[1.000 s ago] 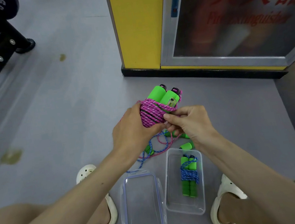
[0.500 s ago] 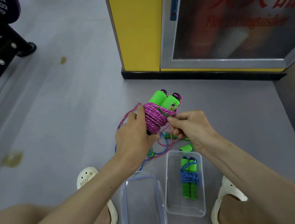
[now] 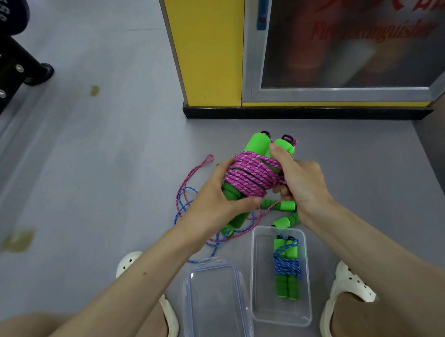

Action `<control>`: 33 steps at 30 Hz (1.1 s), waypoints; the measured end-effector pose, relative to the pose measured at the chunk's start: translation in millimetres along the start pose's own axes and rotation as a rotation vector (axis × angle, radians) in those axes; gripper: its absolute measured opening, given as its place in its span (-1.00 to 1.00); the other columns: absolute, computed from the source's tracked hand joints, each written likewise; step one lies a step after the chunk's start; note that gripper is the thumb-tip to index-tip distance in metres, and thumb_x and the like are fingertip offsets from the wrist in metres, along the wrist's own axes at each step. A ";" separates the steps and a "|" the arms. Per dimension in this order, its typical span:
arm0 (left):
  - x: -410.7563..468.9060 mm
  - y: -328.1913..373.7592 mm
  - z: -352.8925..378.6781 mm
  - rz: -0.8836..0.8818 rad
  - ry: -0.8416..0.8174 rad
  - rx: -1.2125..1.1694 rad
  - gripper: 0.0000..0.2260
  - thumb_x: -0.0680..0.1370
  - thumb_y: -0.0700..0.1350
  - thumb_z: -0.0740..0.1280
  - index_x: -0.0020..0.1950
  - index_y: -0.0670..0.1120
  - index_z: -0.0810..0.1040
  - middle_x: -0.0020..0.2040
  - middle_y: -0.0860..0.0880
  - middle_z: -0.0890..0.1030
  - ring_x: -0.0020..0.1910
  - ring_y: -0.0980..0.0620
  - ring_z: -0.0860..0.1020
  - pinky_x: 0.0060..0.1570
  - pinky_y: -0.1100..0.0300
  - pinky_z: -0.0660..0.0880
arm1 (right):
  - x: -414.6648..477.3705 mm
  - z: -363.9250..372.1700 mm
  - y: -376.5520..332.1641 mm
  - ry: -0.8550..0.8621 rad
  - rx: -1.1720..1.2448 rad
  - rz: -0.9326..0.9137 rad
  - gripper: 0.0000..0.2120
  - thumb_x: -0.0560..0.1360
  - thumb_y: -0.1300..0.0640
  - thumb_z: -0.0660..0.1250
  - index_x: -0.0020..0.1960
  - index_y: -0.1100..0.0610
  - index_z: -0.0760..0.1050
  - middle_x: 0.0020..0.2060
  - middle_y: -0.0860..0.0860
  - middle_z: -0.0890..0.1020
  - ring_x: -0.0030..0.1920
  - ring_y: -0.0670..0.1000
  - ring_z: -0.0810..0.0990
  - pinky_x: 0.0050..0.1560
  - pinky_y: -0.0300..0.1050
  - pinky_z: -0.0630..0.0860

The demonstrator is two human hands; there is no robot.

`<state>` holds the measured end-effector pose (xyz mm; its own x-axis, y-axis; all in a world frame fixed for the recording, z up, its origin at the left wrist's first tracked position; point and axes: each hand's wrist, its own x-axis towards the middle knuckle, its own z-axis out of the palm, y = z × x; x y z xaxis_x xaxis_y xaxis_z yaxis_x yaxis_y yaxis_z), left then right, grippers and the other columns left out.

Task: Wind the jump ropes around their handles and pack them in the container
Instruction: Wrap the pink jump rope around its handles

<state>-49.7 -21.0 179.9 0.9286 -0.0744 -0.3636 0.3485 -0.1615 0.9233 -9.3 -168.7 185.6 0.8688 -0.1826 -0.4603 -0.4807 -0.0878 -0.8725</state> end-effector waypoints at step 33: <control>-11.3 1.8 -5.3 -0.065 -0.316 -0.290 -0.40 0.22 -0.08 0.55 0.21 -0.09 0.44 -0.05 -0.10 0.70 -0.12 -0.11 0.68 -0.08 0.10 0.63 | 8.4 0.5 11.7 -0.219 0.108 0.185 -0.40 0.47 -0.31 0.22 0.12 0.22 0.56 -0.02 0.22 0.67 -0.08 0.17 0.63 0.06 0.15 0.55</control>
<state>-58.8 -15.2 186.3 0.8347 -0.3780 -0.4005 0.4680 0.1038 0.8776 -7.5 -170.8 171.4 0.7781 0.0311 -0.6273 -0.6281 0.0340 -0.7774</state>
